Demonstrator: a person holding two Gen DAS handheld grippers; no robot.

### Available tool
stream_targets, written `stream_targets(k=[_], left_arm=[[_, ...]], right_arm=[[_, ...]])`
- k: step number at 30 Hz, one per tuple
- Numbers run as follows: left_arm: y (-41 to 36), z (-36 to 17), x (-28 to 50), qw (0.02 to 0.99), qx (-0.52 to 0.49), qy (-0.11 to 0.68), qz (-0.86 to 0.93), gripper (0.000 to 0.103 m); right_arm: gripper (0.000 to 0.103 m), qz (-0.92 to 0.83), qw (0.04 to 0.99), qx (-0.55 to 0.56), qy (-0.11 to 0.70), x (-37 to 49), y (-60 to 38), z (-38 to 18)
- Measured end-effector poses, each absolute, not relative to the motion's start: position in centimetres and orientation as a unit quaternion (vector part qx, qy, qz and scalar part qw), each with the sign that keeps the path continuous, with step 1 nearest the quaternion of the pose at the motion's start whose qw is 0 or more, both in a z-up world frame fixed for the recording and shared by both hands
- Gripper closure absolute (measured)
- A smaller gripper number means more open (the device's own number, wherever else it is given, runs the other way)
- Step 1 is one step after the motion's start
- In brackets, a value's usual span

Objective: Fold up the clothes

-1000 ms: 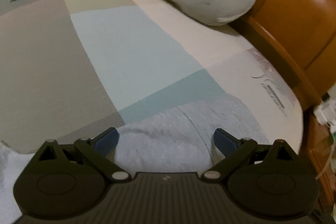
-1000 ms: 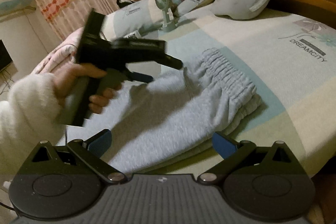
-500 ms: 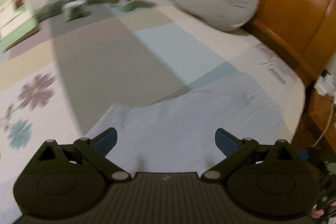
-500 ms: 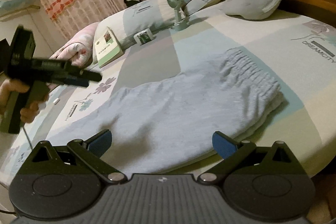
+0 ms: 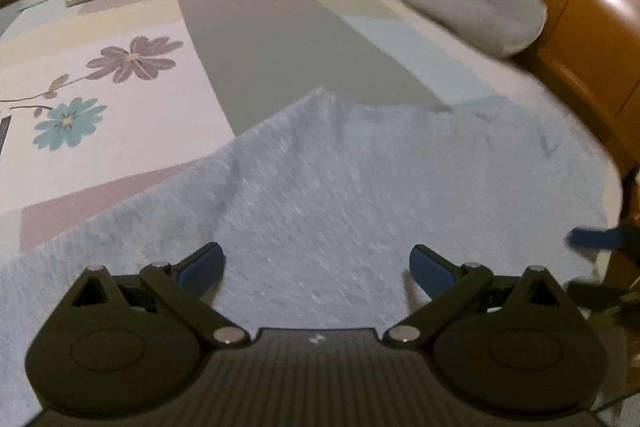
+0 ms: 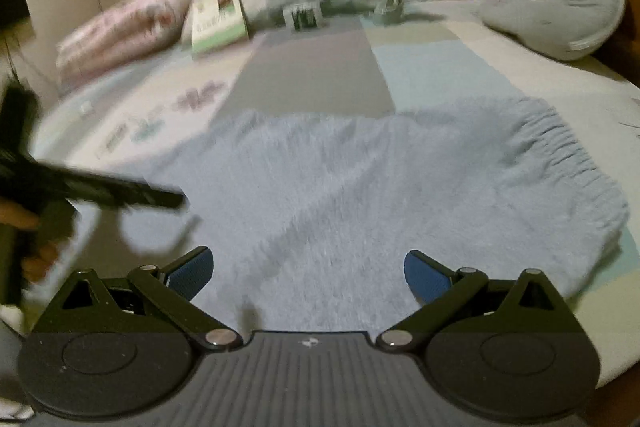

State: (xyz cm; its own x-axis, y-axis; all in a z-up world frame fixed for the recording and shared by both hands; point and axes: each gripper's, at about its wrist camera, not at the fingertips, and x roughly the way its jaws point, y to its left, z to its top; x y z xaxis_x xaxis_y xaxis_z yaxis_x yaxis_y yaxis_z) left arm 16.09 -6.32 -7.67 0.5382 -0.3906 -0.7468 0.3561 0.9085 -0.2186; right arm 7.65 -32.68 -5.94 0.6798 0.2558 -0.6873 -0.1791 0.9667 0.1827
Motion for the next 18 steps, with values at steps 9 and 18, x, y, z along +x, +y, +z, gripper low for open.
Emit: stream_targets(k=[9, 18], left_arm=[[-4.6, -7.5, 13.3, 0.898, -0.006, 0.411, -0.157, 0.004], [-2.1, -6.8, 15.8, 0.901, -0.009, 0.416, -0.121, 0.004]], right_arm=[[0.000, 0.110, 0.921, -0.008, 0.373, 7.6, -31.3, -7.5], [0.000, 0.099, 0.918, -0.008, 0.384, 8.1, -30.9, -7.3]])
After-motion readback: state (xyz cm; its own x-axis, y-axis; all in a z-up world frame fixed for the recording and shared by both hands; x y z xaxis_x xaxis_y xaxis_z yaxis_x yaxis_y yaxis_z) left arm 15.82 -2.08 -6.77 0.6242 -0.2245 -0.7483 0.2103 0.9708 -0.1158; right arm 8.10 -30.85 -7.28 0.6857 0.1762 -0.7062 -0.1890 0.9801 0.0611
